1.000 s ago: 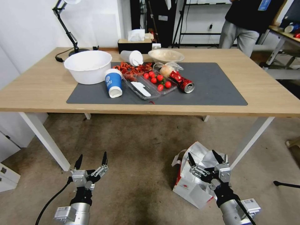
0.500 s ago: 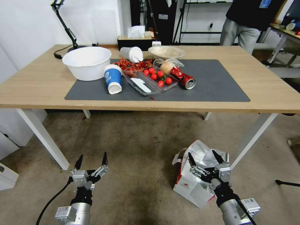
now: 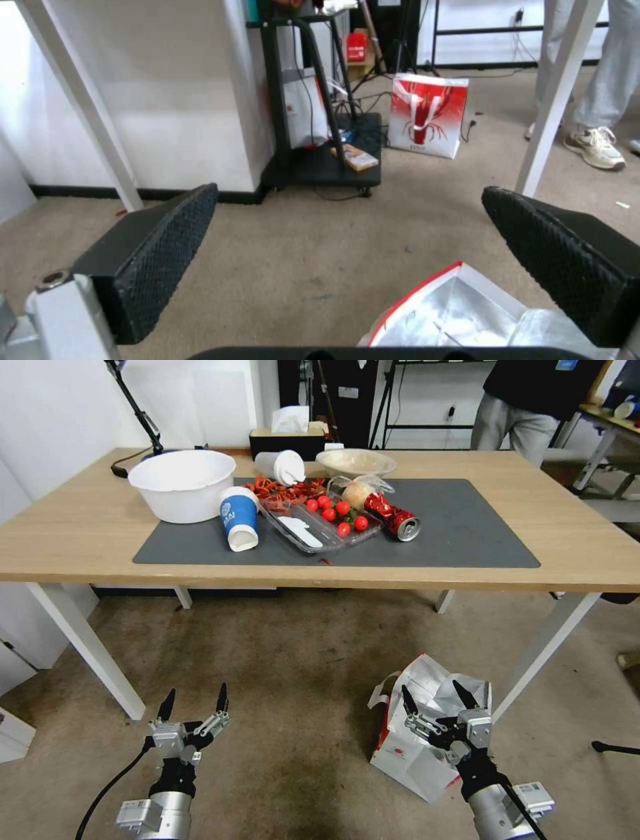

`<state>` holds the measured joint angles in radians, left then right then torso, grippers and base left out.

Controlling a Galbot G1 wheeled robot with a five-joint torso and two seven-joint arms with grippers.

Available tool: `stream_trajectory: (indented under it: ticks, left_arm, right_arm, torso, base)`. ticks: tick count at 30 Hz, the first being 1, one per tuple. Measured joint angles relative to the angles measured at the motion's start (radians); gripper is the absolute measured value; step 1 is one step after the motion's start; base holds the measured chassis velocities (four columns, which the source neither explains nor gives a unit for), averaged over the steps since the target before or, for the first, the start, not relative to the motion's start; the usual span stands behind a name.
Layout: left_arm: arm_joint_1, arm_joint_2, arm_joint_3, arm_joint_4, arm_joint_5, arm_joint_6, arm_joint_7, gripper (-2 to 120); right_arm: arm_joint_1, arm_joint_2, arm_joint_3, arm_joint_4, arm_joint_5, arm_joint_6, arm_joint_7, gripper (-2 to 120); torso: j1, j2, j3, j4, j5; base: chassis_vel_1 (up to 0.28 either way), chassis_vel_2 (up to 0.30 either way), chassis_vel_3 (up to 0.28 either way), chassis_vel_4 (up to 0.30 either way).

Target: Pick up the food delivery bag from the floor and place it on the table.

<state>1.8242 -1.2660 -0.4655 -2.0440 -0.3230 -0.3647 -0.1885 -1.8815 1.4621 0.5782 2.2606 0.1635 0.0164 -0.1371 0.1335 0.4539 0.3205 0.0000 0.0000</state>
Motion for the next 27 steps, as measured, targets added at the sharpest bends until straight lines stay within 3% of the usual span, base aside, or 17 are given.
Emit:
stream_trajectory:
  ticks: [27]
  left_arm:
    - [0.000, 0.000, -0.003, 0.000, 0.008, 0.000, -0.002, 100]
  right_arm:
    - [0.001, 0.000, 0.003, -0.008, 0.001, 0.008, -0.002, 100]
  torso:
    - [-0.036, -0.112, -0.076, 0.0000, 0.0000]
  base:
    - [0.000, 0.000, 0.000, 0.000]
